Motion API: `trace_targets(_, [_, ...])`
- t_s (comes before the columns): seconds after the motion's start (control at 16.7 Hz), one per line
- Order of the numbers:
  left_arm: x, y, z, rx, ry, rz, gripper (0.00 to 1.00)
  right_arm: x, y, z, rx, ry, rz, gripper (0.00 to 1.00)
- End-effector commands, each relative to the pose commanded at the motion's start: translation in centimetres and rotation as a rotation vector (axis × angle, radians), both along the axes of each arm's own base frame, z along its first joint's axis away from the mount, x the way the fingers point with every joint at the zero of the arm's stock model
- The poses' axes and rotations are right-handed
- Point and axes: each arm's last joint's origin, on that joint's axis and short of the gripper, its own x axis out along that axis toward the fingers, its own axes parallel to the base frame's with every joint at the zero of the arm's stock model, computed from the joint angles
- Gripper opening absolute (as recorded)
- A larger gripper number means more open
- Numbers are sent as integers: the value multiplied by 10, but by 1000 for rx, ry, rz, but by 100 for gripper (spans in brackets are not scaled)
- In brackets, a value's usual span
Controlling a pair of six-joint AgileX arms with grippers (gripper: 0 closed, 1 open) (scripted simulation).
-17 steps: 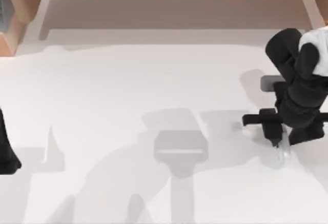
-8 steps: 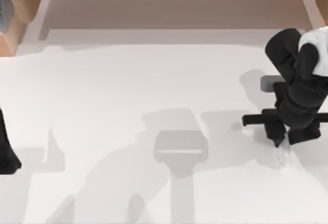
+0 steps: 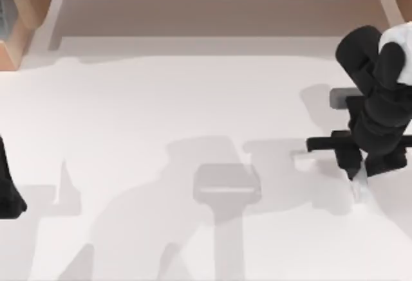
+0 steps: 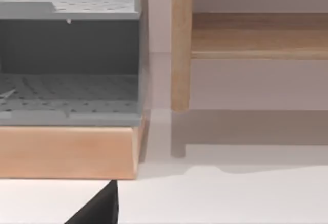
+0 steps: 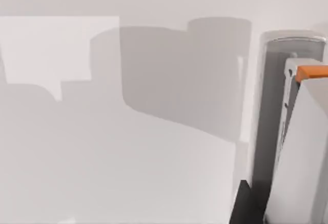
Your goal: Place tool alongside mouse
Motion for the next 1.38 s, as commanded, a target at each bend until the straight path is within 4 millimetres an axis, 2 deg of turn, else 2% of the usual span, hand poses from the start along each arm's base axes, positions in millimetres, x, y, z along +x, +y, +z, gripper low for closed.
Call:
trace_targets(0.18, [0, 0, 0, 0, 0, 0, 100, 0, 0, 12, 2, -4, 0, 0])
trace_targets(0.42, [0, 0, 0, 0, 0, 0, 100, 0, -1, 10, 1, -1, 0, 0])
trace_targets(0.6, [0, 0, 0, 0, 0, 0, 100, 13, -19, 14, 4, -6, 2, 0])
trace_targets(0.72, [0, 0, 0, 0, 0, 0, 100, 26, -50, 15, 4, 1, 0, 0])
trace_targets(0.78, [0, 0, 0, 0, 0, 0, 100, 33, -72, 14, 3, 7, -3, 0])
trace_targets(0.96, [0, 0, 0, 0, 0, 0, 100, 42, -156, 14, 6, 26, -19, 0])
trace_targets(1.08, [0, 0, 0, 0, 0, 0, 100, 35, -216, 15, 10, 30, -28, 0])
trace_targets(1.2, [0, 0, 0, 0, 0, 0, 100, 22, -264, 18, 10, 24, -32, 0])
trace_targets(1.38, [0, 0, 0, 0, 0, 0, 100, 5, -307, 26, 2, 3, -33, 0])
